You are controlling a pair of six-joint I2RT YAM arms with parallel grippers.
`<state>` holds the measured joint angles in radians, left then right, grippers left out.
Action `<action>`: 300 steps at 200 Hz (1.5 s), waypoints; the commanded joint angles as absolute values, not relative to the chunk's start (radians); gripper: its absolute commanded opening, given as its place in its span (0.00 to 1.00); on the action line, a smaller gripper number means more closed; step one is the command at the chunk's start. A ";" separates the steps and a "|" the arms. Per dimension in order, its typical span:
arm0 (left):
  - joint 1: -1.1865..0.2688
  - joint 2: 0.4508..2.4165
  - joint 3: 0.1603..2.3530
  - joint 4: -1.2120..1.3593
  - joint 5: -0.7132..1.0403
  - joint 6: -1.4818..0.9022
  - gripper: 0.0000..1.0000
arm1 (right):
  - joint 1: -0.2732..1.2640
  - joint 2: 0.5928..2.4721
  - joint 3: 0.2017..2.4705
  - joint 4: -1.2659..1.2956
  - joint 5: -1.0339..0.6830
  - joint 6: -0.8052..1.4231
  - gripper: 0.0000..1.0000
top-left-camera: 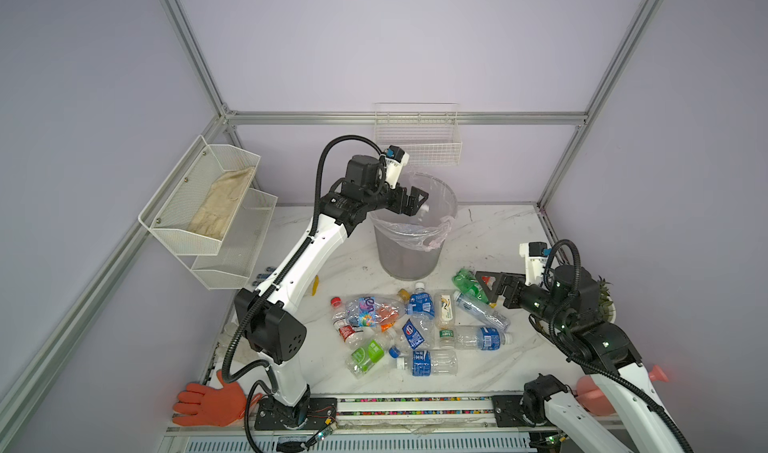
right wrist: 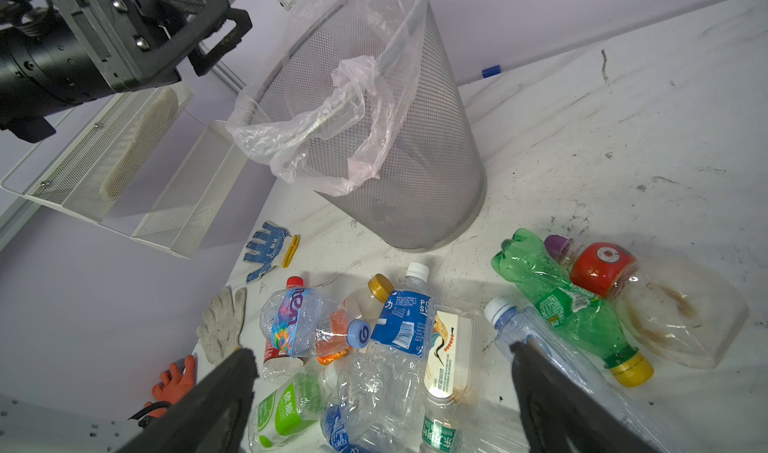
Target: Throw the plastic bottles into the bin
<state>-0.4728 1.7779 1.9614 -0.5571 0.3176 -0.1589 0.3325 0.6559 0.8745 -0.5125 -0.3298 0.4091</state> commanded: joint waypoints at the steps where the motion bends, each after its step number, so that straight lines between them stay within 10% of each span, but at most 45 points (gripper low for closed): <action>1: -0.474 1.670 2.001 -0.548 0.284 -0.121 1.00 | 0.337 0.644 0.893 -0.540 -0.324 0.397 0.97; 300: -0.520 1.107 1.390 -0.646 0.188 -0.291 1.00 | 0.339 0.838 0.871 -0.607 -0.286 0.389 0.97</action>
<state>-0.5179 1.1507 1.4612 -0.6117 0.1944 -0.2554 0.3325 0.8204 0.8749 -0.5835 -0.2947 0.4061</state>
